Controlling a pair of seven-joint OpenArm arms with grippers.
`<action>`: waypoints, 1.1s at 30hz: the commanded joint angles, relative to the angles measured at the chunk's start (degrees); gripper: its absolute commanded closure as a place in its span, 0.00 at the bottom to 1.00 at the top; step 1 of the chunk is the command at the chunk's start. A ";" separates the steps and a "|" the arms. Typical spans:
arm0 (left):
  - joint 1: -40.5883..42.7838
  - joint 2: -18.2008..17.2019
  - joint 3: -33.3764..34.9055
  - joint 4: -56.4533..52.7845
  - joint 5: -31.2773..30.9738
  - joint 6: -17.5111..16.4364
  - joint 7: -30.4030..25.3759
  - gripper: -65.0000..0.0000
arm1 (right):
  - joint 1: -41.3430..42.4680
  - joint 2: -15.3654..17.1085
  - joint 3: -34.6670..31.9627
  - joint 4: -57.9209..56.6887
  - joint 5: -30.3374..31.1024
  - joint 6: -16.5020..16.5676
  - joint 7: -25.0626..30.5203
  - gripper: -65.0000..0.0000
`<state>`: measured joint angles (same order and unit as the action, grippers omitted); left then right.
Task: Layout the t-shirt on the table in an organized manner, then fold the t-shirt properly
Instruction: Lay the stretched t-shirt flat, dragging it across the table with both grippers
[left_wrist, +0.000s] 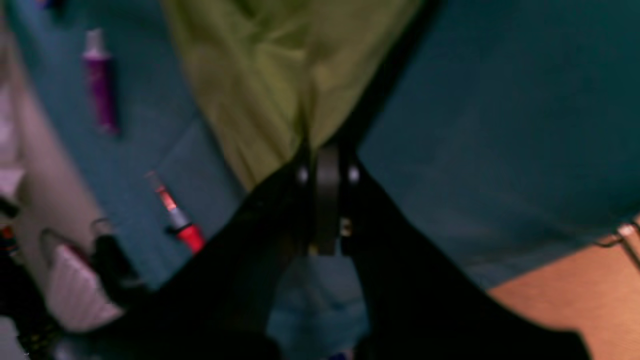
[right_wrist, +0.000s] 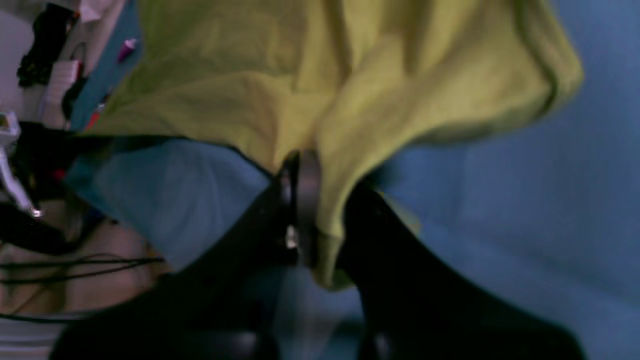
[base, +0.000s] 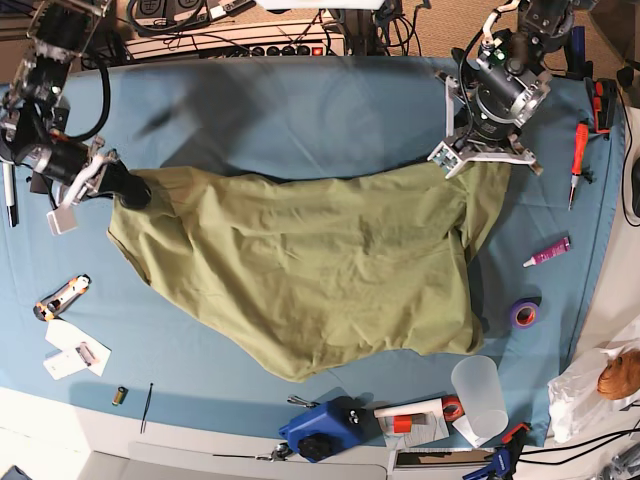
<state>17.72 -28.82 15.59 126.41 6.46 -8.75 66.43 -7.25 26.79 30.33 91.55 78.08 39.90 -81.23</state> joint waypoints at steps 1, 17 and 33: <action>-0.28 -0.81 -0.42 1.01 1.22 0.20 -0.48 1.00 | 0.17 1.62 1.97 2.71 1.57 0.10 1.23 1.00; 4.28 -2.78 -0.42 1.03 0.85 0.17 0.55 1.00 | -9.01 1.60 16.50 5.16 -3.26 0.10 1.23 1.00; 10.56 -2.75 -0.42 1.03 0.83 0.22 1.29 1.00 | -16.87 1.60 16.50 5.16 -3.10 0.10 1.23 1.00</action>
<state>28.05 -30.98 15.55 126.43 6.31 -8.80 67.09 -24.12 26.81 46.17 95.94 73.95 39.94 -81.34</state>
